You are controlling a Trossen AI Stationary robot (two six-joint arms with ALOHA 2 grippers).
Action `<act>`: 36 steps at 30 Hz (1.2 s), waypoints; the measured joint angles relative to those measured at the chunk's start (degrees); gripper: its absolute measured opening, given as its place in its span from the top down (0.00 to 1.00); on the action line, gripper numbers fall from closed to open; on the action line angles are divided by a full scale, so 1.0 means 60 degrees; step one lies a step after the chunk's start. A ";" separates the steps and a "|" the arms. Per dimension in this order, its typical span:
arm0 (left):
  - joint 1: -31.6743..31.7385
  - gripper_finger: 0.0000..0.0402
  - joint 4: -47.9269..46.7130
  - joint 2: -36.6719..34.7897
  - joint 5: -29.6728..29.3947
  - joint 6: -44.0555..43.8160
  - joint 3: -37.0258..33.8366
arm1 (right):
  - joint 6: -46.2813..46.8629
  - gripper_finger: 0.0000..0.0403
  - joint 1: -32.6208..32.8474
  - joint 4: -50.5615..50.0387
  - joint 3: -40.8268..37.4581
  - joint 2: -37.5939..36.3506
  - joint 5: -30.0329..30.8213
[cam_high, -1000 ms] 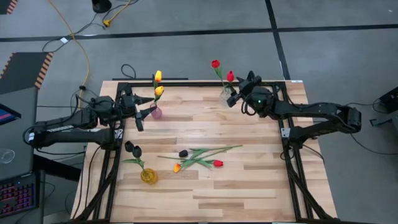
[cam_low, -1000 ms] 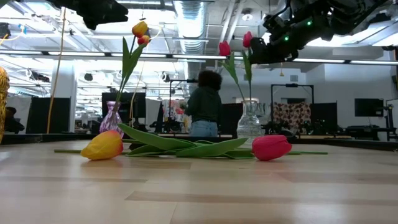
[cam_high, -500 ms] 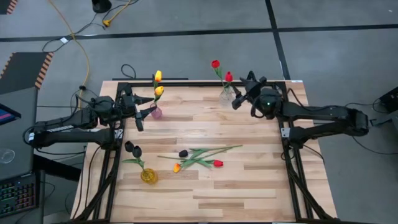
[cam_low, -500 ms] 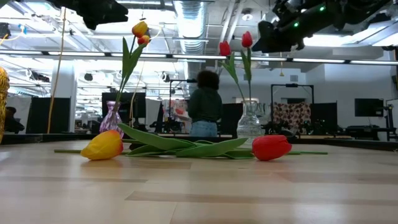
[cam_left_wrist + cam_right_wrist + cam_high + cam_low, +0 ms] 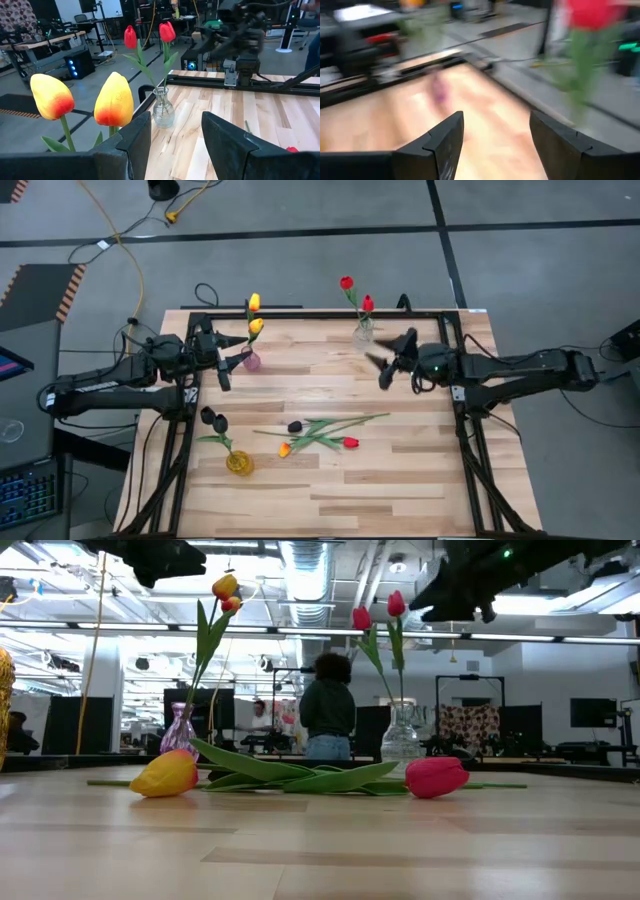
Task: Sort flowers into vase by color
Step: Put the black tulip into the yellow vase
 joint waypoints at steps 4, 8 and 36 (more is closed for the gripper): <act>0.0002 0.59 0.0004 0.0000 -0.0001 -0.0007 0.0000 | 0.0476 0.37 0.0690 0.0063 0.0000 0.0299 -0.0968; 0.0000 0.59 0.0004 -0.0003 0.0042 -0.0153 0.0000 | 0.0781 0.37 0.1322 0.0150 0.0000 0.0902 -0.1207; 0.0000 0.59 -0.0001 0.0000 0.0081 -0.0682 0.0000 | -0.0686 0.37 0.1945 0.0365 0.2918 0.8056 -0.3471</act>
